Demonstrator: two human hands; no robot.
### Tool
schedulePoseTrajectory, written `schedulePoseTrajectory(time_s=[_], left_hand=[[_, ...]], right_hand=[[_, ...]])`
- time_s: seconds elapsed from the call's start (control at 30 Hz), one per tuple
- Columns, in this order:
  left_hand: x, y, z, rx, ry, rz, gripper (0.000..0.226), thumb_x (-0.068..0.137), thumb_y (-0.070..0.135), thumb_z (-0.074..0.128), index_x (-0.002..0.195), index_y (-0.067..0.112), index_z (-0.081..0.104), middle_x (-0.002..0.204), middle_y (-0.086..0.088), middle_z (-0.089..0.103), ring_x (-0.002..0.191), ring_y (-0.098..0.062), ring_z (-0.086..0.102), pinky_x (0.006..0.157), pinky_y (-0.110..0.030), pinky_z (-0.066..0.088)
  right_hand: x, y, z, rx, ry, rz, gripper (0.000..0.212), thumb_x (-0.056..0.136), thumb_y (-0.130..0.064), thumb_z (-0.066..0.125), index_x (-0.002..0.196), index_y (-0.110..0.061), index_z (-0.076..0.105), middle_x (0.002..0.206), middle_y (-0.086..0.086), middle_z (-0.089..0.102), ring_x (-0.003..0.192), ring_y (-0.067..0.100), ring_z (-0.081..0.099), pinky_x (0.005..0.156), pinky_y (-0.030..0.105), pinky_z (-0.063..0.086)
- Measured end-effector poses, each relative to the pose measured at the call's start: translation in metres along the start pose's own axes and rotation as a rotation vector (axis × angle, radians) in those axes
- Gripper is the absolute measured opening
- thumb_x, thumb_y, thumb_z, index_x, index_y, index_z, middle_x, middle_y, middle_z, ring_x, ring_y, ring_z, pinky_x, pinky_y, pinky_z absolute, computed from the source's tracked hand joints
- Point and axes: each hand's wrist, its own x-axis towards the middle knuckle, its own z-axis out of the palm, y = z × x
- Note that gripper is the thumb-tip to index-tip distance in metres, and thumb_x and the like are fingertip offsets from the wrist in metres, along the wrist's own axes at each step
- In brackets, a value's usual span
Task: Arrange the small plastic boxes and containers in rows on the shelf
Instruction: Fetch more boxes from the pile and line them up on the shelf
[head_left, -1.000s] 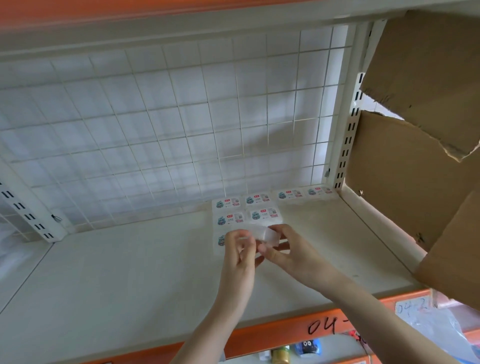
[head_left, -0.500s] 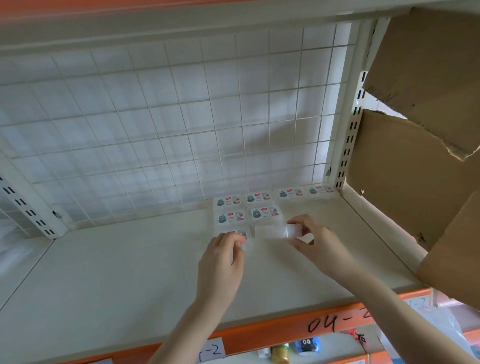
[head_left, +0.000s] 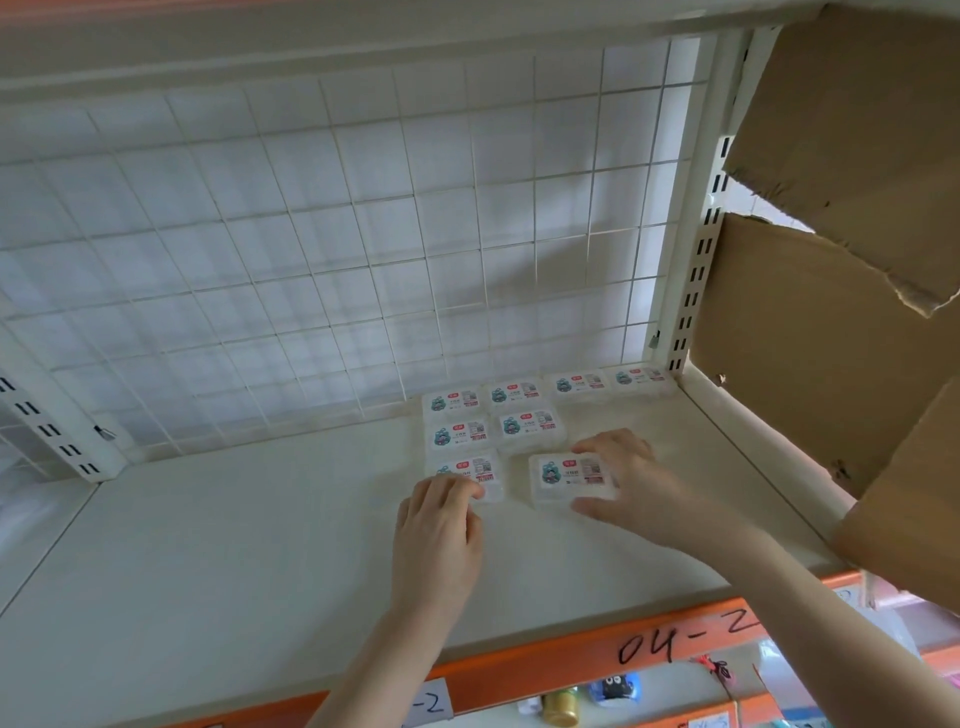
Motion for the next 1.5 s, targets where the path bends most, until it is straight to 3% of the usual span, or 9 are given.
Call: schedulePoseTrajectory(time_s=[0.17, 0.3, 0.57, 0.77, 0.93, 1.0, 1.1, 1.23, 1.5], left_hand=[[0.001, 0.000, 0.002, 0.017, 0.005, 0.001, 0.035, 0.058, -0.010, 0.072, 0.082, 0.014, 0.064, 0.090, 0.000, 0.065, 0.088, -0.026, 0.063, 0.072, -0.037, 0.051], [0.000, -0.003, 0.002, 0.008, -0.009, 0.007, 0.034, 0.059, -0.010, 0.072, 0.080, 0.014, 0.063, 0.092, 0.001, 0.065, 0.090, -0.025, 0.063, 0.073, -0.036, 0.051], [0.000, -0.005, 0.004, 0.007, -0.027, 0.012, 0.034, 0.059, -0.008, 0.073, 0.081, 0.016, 0.062, 0.093, 0.002, 0.063, 0.090, -0.024, 0.063, 0.074, -0.036, 0.051], [0.000, -0.005, 0.002, 0.007, -0.048, 0.018, 0.038, 0.058, -0.007, 0.073, 0.085, 0.017, 0.060, 0.096, 0.002, 0.063, 0.092, -0.023, 0.062, 0.075, -0.035, 0.051], [-0.001, -0.004, 0.001, -0.014, -0.049, 0.007, 0.036, 0.062, -0.008, 0.070, 0.088, 0.015, 0.061, 0.097, 0.001, 0.064, 0.095, -0.024, 0.061, 0.078, -0.036, 0.050], [-0.002, -0.004, 0.001, -0.036, -0.040, 0.001, 0.036, 0.063, -0.010, 0.068, 0.089, 0.015, 0.062, 0.096, 0.001, 0.064, 0.095, -0.024, 0.061, 0.079, -0.036, 0.050], [-0.003, -0.004, -0.002, -0.079, -0.042, 0.006, 0.036, 0.065, -0.009, 0.067, 0.091, 0.016, 0.063, 0.096, 0.003, 0.065, 0.095, -0.022, 0.061, 0.080, -0.034, 0.050], [-0.004, -0.011, -0.015, -0.118, -0.036, -0.012, 0.030, 0.072, -0.005, 0.063, 0.094, 0.017, 0.063, 0.096, 0.004, 0.064, 0.091, -0.018, 0.061, 0.078, -0.027, 0.045], [-0.029, -0.077, -0.077, -0.060, -0.057, -0.172, 0.021, 0.088, 0.009, 0.052, 0.102, 0.020, 0.063, 0.102, 0.008, 0.062, 0.095, -0.014, 0.059, 0.077, -0.024, 0.041]], right_hand=[[0.007, -0.002, 0.013, -0.043, 0.101, -0.063, 0.048, 0.083, -0.027, 0.070, 0.126, -0.018, 0.052, 0.129, -0.001, 0.038, 0.112, 0.013, 0.047, 0.091, 0.015, 0.034], [0.013, -0.007, 0.021, -0.032, 0.142, -0.094, 0.042, 0.083, -0.024, 0.070, 0.121, -0.014, 0.054, 0.126, 0.000, 0.038, 0.109, 0.014, 0.054, 0.093, 0.022, 0.043], [0.017, -0.010, 0.027, -0.067, 0.134, -0.117, 0.040, 0.086, -0.025, 0.065, 0.123, -0.015, 0.052, 0.127, -0.002, 0.038, 0.110, 0.016, 0.053, 0.088, 0.027, 0.046], [0.020, -0.010, 0.032, -0.134, 0.141, -0.129, 0.041, 0.086, -0.029, 0.063, 0.122, -0.015, 0.050, 0.126, -0.001, 0.040, 0.109, 0.021, 0.056, 0.085, 0.039, 0.051], [0.012, -0.016, 0.029, -0.214, 0.177, -0.125, 0.041, 0.089, -0.032, 0.059, 0.126, -0.017, 0.049, 0.130, -0.002, 0.041, 0.116, 0.020, 0.048, 0.088, 0.033, 0.046], [0.006, -0.022, 0.027, -0.242, 0.293, -0.143, 0.032, 0.089, -0.029, 0.059, 0.120, -0.019, 0.055, 0.123, -0.004, 0.049, 0.110, 0.020, 0.052, 0.079, 0.030, 0.043], [-0.003, -0.038, 0.027, -0.200, 0.428, -0.208, 0.015, 0.085, -0.018, 0.064, 0.100, -0.020, 0.063, 0.099, -0.006, 0.063, 0.086, 0.018, 0.064, 0.062, 0.026, 0.041], [-0.007, -0.067, 0.039, -0.189, 0.328, -0.277, 0.008, 0.088, -0.022, 0.060, 0.094, -0.024, 0.063, 0.092, -0.011, 0.064, 0.077, 0.012, 0.066, 0.056, 0.026, 0.046], [0.012, -0.151, 0.090, -0.186, 0.123, -0.414, 0.023, 0.096, -0.031, 0.042, 0.111, -0.029, 0.058, 0.105, -0.010, 0.062, 0.093, 0.014, 0.061, 0.073, 0.028, 0.045]])
